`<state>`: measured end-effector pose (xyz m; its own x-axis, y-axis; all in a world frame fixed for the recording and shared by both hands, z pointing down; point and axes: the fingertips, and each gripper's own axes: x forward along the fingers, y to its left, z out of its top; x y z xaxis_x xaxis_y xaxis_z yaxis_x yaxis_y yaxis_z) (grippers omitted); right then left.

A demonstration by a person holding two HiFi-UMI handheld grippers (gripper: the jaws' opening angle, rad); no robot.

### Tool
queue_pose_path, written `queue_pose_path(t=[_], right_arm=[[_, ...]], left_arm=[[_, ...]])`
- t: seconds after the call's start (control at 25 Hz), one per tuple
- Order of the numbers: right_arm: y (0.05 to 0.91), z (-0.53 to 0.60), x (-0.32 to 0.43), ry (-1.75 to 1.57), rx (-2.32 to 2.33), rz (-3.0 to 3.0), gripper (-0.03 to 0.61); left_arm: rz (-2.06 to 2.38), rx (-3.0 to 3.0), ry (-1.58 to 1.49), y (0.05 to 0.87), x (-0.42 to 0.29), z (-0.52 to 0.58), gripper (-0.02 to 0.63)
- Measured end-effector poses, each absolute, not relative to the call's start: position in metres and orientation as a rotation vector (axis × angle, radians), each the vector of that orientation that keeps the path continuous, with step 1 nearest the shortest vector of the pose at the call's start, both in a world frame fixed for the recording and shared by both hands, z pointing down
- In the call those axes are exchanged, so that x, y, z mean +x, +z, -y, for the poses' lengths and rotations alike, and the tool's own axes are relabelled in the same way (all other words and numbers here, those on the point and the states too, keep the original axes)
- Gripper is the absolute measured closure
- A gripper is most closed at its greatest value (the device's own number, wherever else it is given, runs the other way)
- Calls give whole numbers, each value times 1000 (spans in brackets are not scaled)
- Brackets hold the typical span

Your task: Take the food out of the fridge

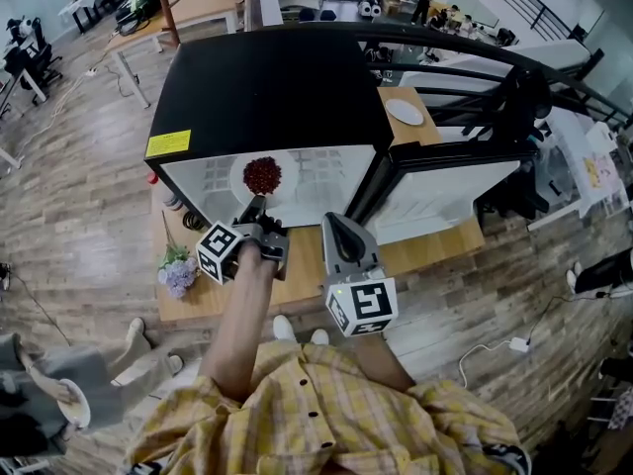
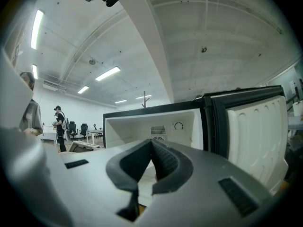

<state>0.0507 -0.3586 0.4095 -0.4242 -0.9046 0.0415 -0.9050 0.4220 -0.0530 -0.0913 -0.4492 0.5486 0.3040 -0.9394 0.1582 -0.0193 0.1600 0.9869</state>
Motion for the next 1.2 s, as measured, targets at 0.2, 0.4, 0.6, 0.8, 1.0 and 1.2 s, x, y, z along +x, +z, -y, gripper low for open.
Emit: queue_pose_path(t=[0.2,0.4,0.6,0.8,1.0,1.2], right_arm=[[405,351,49,96,1670,2661,572],[402,343,48,84,1660,2674,572],[402,335,48,118,1650,2703,572],[400,326,47,109,1635,2713,572],[401,317,47,122,1628,2717,572],[404,309,46,132,1618,2720,572]], left_arm=[[1033,1210,-888,539,-90,433,597],[1012,1220,-891,530,-86,417,597],[1011,1238,-895,521,-84,401,597],[1014,1232,-898,520,-82,382,597],[1009,1230,-910,514,-83,364,598],[1007,1230,-917,505,-82,344,597]])
